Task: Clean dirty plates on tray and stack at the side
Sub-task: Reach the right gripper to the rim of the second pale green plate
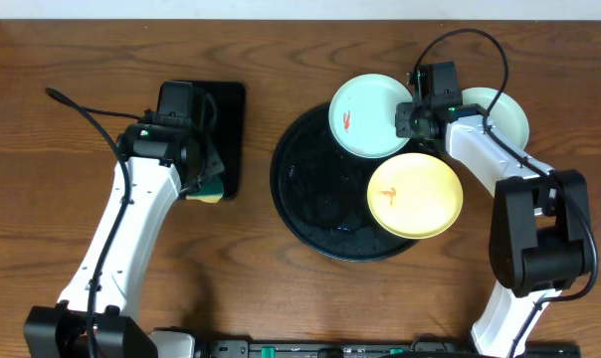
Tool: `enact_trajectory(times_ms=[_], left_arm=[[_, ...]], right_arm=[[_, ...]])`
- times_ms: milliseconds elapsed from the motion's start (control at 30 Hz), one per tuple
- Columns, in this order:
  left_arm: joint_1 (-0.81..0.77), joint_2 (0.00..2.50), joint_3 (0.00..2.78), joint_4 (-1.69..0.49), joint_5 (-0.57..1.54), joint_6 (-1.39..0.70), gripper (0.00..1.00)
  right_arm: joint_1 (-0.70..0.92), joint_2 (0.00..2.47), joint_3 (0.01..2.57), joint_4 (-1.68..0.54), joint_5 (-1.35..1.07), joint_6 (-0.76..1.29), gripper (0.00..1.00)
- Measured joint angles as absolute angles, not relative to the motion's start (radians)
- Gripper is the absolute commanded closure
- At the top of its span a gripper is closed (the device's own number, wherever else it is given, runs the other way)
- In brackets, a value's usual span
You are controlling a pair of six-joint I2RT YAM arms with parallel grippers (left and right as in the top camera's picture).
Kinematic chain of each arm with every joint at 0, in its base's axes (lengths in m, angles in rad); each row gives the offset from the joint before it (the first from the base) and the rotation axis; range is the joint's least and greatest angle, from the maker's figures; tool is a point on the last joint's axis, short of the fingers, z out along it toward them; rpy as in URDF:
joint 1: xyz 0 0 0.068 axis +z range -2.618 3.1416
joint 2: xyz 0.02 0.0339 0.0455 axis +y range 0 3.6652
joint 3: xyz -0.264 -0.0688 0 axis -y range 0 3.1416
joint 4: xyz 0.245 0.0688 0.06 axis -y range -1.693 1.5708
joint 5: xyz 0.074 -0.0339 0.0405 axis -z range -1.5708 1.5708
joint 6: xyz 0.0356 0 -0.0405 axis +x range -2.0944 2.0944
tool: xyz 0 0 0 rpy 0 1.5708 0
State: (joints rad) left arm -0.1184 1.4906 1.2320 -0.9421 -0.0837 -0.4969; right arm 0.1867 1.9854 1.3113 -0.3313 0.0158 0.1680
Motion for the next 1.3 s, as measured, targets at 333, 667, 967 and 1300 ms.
enact_trajectory(times_ms=[333,667,967,1300], left_arm=[[-0.118,1.491,1.232,-0.942,-0.084,-0.497,0.92],[-0.118,1.491,1.232,-0.934,-0.084,-0.497,0.92],[-0.118,1.491,1.232,-0.931,-0.084,-0.497,0.92],[-0.118,1.491,1.232,-0.926,-0.084,-0.497,0.92]], right_arm=[[0.187,1.985,1.311,-0.314,0.023,0.167,0.55],[0.187,1.985,1.311,-0.28,0.024,0.167,0.51],[0.187,2.02,1.311,-0.241,0.027,0.166,0.54],[0.187,2.041,1.311,-0.228,0.027,0.159,0.95]])
